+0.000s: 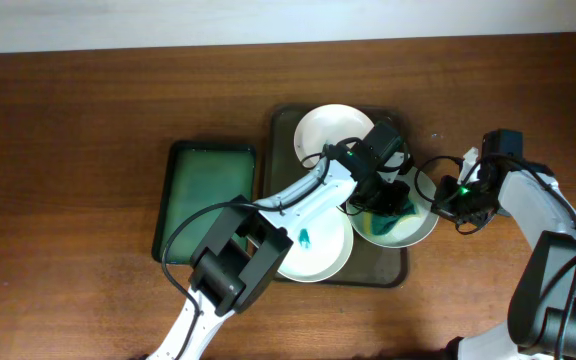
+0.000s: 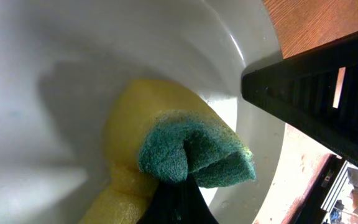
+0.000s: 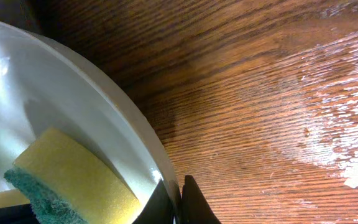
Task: Clean dirty plates on tray and stack at the side
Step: 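Scrub the right plate with the sponge in the left gripper, then return the sponge to the water tray with the left gripper, then lift the cleaned plate with the right gripper and set it right of the tray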
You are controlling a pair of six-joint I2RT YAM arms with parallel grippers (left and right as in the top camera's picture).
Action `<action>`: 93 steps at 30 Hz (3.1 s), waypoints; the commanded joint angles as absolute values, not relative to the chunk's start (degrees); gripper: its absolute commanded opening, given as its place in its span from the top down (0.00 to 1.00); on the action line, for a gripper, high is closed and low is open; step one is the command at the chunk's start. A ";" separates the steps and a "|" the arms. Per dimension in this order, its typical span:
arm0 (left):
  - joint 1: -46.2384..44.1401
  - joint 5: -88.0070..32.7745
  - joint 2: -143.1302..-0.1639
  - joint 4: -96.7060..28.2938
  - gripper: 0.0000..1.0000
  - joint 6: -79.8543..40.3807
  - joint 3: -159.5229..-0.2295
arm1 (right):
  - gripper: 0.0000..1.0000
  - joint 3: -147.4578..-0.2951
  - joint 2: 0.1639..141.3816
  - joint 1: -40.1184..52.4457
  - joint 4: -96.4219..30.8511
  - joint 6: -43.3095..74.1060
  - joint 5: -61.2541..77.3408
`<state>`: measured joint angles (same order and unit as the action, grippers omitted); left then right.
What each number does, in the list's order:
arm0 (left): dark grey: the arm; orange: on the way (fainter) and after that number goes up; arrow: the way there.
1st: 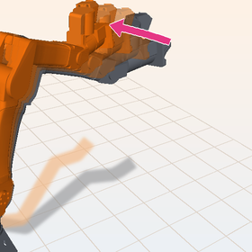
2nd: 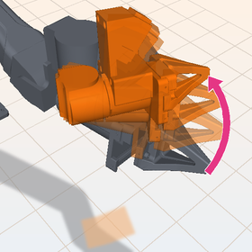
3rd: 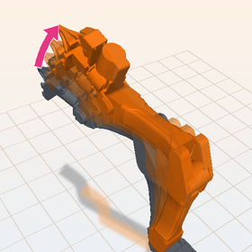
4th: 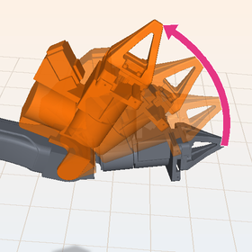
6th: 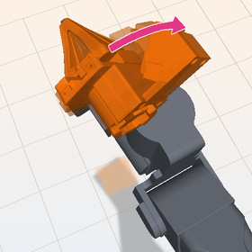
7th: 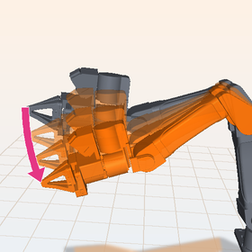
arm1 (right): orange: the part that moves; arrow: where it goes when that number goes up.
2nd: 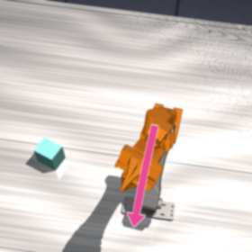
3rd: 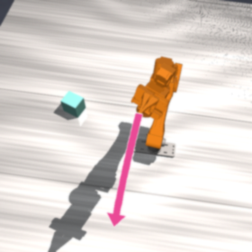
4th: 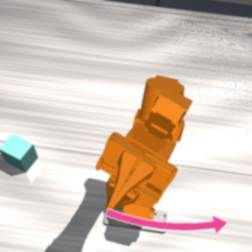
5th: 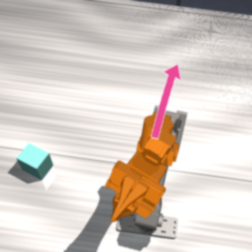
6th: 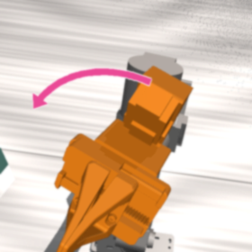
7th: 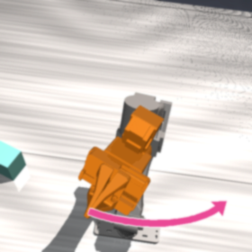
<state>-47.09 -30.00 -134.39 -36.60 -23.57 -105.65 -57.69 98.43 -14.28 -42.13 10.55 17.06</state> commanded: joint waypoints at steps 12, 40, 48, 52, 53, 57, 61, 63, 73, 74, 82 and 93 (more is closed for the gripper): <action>-46.46 -5.10 -137.14 -46.26 1.00 -22.20 -110.89 | 0.96 -57.98 99.59 -14.22 -42.81 12.27 17.56; -40.21 6.42 -139.17 -94.08 1.00 -17.91 -156.27 | 0.96 -57.98 99.59 -14.22 -44.82 10.74 17.58; -27.00 14.48 -117.32 -96.73 1.00 -14.26 -132.84 | 0.96 -57.98 99.59 -14.22 -45.91 10.76 17.58; -16.23 8.64 -108.44 -75.59 1.00 -17.04 -95.81 | 0.96 -57.98 99.59 -14.22 -45.84 10.74 17.56; -14.44 4.64 -108.53 -70.08 1.00 -15.44 -90.78 | 0.96 -57.98 99.59 -14.22 -45.87 10.76 17.56; -8.80 0.80 -108.53 -52.38 1.00 -13.58 -77.95 | 0.96 -57.98 99.59 -14.22 -45.87 10.76 17.58; -8.71 -4.75 -107.81 -52.42 0.73 -12.64 -79.48 | 0.87 -58.00 99.57 -14.22 -45.58 10.74 17.61; -8.71 -6.70 -104.49 -54.83 0.39 -11.62 -81.52 | 0.96 -58.00 97.17 -14.22 -46.96 8.16 21.30; -8.71 -6.66 -88.38 -59.24 0.01 -11.66 -82.72 | 0.96 -57.95 72.73 10.61 -56.99 18.83 -5.23; -8.71 -6.66 -88.38 -59.24 0.01 -11.66 -82.72 | 0.96 -57.95 73.17 15.38 -56.34 21.08 -9.96; -8.71 -6.66 -88.38 -59.24 0.01 -11.66 -82.72 | 0.96 -57.98 73.60 42.04 -51.72 22.50 -39.03; -8.71 -6.66 -88.38 -59.24 0.00 -11.66 -82.72 | 0.96 -57.98 73.60 49.60 -42.59 10.26 -42.74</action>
